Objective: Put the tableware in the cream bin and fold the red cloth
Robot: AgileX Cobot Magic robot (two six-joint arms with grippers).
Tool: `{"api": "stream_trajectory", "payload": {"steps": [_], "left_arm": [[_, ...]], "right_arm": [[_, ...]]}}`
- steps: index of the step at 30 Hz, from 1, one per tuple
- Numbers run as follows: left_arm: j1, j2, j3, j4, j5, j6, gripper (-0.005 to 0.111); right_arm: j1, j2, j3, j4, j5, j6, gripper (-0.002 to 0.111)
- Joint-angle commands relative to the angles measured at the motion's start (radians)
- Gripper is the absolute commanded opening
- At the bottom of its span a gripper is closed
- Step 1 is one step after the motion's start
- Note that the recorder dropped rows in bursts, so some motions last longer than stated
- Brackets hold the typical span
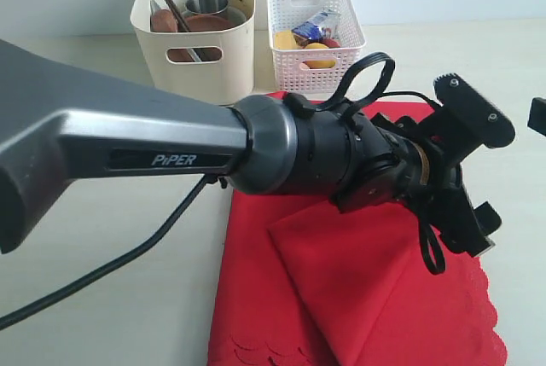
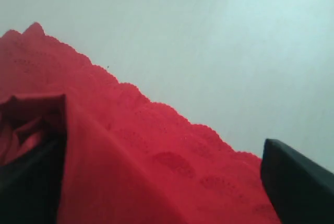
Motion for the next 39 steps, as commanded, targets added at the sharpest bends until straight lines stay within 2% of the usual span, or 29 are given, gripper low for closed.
{"api": "stream_trajectory", "payload": {"steps": [1, 11, 14, 17, 20, 22, 24, 26, 28, 32, 33, 35, 39], "left_arm": [[0.001, -0.015, -0.008, 0.007, -0.045, 0.02, 0.104], [0.01, -0.139, -0.008, 0.016, 0.134, 0.206, 0.104], [0.01, -0.179, -0.008, 0.077, 0.196, 0.228, 0.104], [0.028, -0.217, -0.008, 0.145, 0.335, 0.221, 0.104], [0.081, -0.243, -0.008, 0.15, 0.471, 0.196, 0.101], [0.128, -0.251, -0.008, 0.147, 0.547, 0.179, 0.091], [0.169, -0.257, -0.008, 0.137, 0.599, 0.166, 0.071], [0.211, -0.262, 0.001, 0.094, 0.625, 0.166, 0.039], [0.235, -0.271, 0.035, 0.065, 0.611, 0.172, 0.001], [0.242, -0.274, 0.163, 0.055, 0.465, 0.18, 0.001], [0.242, -0.27, 0.221, 0.04, 0.36, 0.18, 0.001], [0.242, -0.258, 0.271, 0.029, 0.234, 0.178, 0.001], [0.209, -0.176, 0.279, 0.04, 0.126, 0.179, 0.001]], "right_arm": [[-0.004, 0.002, 0.002, -0.001, -0.01, -0.008, 0.0], [-0.004, 0.002, 0.0, -0.027, 0.014, -0.008, 0.0], [-0.004, 0.0, -0.002, -0.033, 0.048, -0.008, 0.0], [-0.004, 0.0, -0.002, -0.116, 0.068, 0.073, 0.0], [-0.004, 0.0, -0.002, -0.222, 0.077, 0.184, 0.0], [-0.004, 0.0, -0.002, -0.266, 0.077, 0.232, 0.0], [-0.004, 0.0, -0.002, -0.268, 0.073, 0.239, 0.0], [-0.004, 0.0, -0.002, -0.268, 0.066, 0.239, 0.0], [-0.004, 0.0, -0.002, -0.268, 0.05, 0.239, 0.0], [-0.004, 0.0, -0.002, -0.27, 0.028, 0.239, 0.0], [-0.004, 0.0, -0.002, -0.27, 0.028, 0.239, 0.0], [-0.004, 0.0, 0.001, -0.27, 0.028, 0.239, 0.0], [-0.004, 0.0, 0.001, -0.27, 0.028, 0.239, 0.0]]}}
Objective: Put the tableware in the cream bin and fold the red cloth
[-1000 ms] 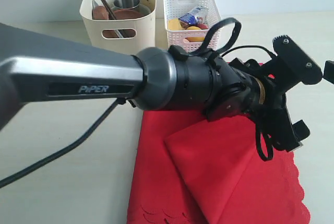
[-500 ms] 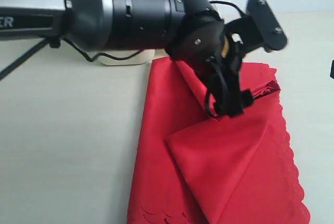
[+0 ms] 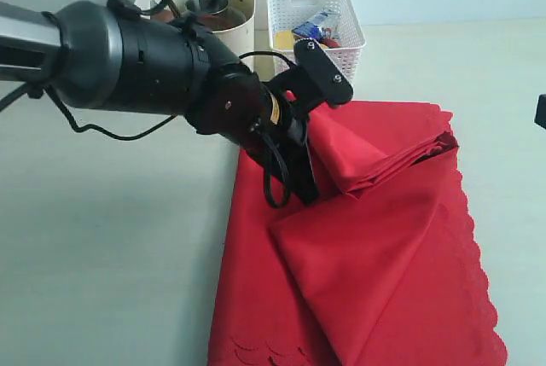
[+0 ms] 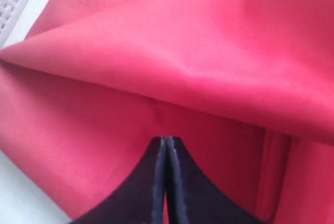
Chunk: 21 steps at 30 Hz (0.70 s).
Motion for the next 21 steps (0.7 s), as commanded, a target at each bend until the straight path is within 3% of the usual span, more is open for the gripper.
{"api": "stream_trajectory", "payload": {"steps": [1, 6, 10, 15, 21], "left_arm": [[-0.04, 0.079, 0.005, 0.011, -0.117, -0.002, 0.001], [-0.045, 0.186, -0.136, 0.017, -0.193, -0.009, 0.001], [-0.028, 0.275, -0.339, 0.015, -0.384, -0.014, 0.001], [-0.008, 0.347, -0.537, 0.017, -0.099, -0.034, 0.001], [-0.006, 0.256, -0.525, 0.052, 0.13, -0.025, 0.001]], "right_arm": [[-0.004, 0.0, 0.001, -0.007, -0.006, 0.001, 0.0], [-0.004, 0.0, 0.001, -0.007, -0.006, 0.001, 0.0], [-0.004, 0.0, 0.001, -0.007, -0.006, 0.001, 0.0], [-0.004, 0.0, 0.001, -0.009, -0.006, 0.001, 0.0], [-0.004, 0.002, 0.001, -0.016, -0.002, 0.001, 0.0]]}}
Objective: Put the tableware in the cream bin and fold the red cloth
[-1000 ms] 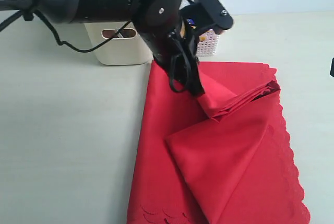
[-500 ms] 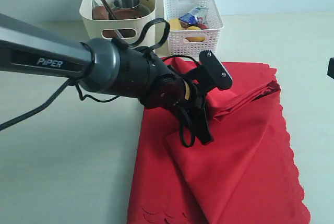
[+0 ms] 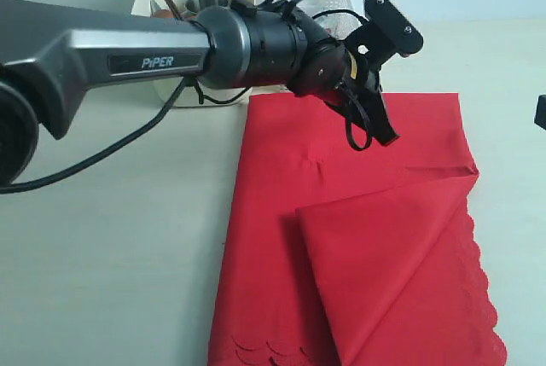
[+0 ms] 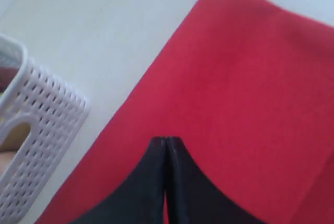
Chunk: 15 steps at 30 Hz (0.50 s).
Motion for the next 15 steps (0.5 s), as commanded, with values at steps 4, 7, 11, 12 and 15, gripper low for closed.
{"api": "stream_trajectory", "payload": {"steps": [4, 7, 11, 12, 15], "left_arm": [[0.004, -0.156, 0.111, 0.023, 0.175, -0.003, 0.001], [0.002, -0.191, 0.242, 0.015, 0.172, 0.008, 0.001], [0.002, -0.208, 0.381, -0.009, 0.135, 0.008, 0.001], [0.002, -0.21, 0.405, -0.03, 0.123, 0.01, 0.001], [-0.006, -0.21, 0.444, -0.049, 0.096, 0.01, 0.001]], "right_arm": [[-0.004, 0.002, 0.001, -0.008, -0.001, 0.001, 0.0], [-0.004, 0.002, 0.001, -0.008, -0.001, 0.001, 0.0], [-0.004, 0.002, 0.001, -0.008, -0.005, 0.001, 0.0], [-0.004, 0.002, 0.001, -0.008, -0.005, 0.001, 0.0], [-0.004, 0.002, 0.001, -0.008, -0.007, 0.001, 0.0]]}}
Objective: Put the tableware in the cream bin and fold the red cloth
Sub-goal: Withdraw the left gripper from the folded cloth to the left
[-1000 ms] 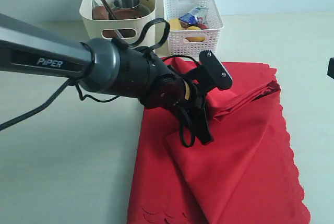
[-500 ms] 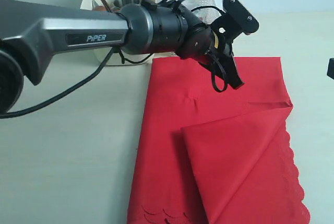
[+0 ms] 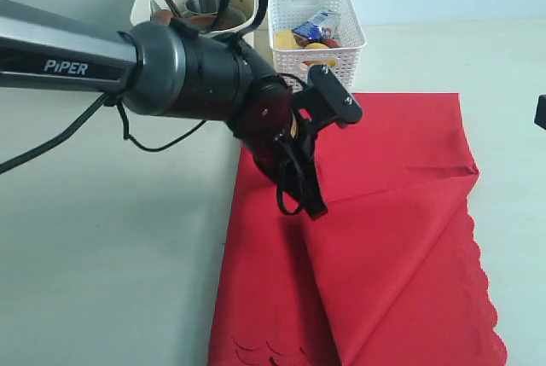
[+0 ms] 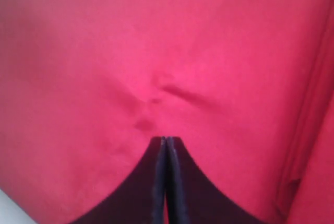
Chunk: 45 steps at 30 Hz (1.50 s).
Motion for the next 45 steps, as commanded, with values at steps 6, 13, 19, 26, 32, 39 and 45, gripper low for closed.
{"api": "stream_trajectory", "payload": {"steps": [6, 13, 19, 26, 32, 39, 45], "left_arm": [[-0.089, -0.017, 0.055, -0.082, -0.054, 0.007, 0.001], [-0.303, -0.035, 0.055, -0.123, -0.014, 0.015, 0.001], [-0.4, -0.134, 0.055, -0.086, 0.052, -0.003, 0.001], [-0.343, -0.204, 0.055, -0.019, 0.129, -0.065, 0.001], [-0.272, -0.123, 0.124, -0.057, 0.001, -0.08, 0.001], [-0.34, -0.043, 0.129, -0.05, -0.131, -0.05, 0.001], [-0.321, -0.188, 0.127, 0.215, 0.089, -0.312, 0.001]], "right_arm": [[-0.004, 0.002, 0.001, -0.008, -0.012, 0.001, 0.0], [-0.004, 0.002, 0.001, -0.015, -0.005, 0.001, 0.0], [-0.004, 0.0, -0.003, -0.052, 0.219, 0.058, 0.0], [-0.004, 0.0, 0.001, -0.157, 0.28, 0.25, 0.0], [-0.004, 0.0, 0.001, -0.165, 0.199, 0.25, 0.0], [-0.004, 0.0, 0.001, -0.165, 0.197, 0.25, 0.0], [-0.004, 0.035, 0.001, -0.181, 0.108, 0.208, 0.0]]}}
